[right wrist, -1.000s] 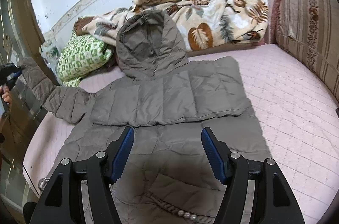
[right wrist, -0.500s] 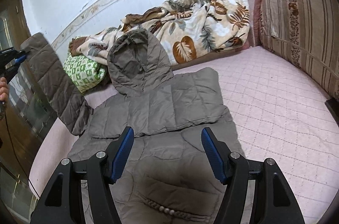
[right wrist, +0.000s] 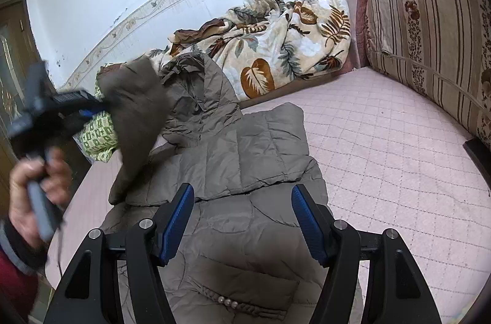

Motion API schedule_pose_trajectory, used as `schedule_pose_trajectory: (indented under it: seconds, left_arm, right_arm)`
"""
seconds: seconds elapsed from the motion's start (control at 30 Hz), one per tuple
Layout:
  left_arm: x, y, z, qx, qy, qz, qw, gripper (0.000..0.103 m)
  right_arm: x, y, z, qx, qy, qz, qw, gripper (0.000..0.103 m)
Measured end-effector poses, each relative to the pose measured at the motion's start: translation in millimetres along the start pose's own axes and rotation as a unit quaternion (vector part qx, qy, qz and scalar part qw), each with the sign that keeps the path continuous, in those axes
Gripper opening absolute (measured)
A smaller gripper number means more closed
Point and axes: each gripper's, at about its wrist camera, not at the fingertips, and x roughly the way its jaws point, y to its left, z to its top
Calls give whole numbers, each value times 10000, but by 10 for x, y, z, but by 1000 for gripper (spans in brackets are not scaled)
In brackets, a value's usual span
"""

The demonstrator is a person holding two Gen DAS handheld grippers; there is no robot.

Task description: Fold large clothes

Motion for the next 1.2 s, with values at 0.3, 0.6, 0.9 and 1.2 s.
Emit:
schedule_pose_trajectory:
  seconds: [0.3,0.6,0.9,1.2]
  left_arm:
    - [772,-291,-779,697,849,361,9933,13]
    - [716,-391,-1012,1067,1240,-37,9865,45]
    - [95,532,-445,770,529,749,9928,53]
    - [233,1779,-351,3,735,1969,9777,53]
  right_arm:
    - [52,28,7,-54,32,25,10000,70]
    - [133,27,7,13,75,-43,10000,70]
    - [568,185,127,-265,191,-384,9987,57]
    - [1455,483,208,-726,576,-473,9946,46]
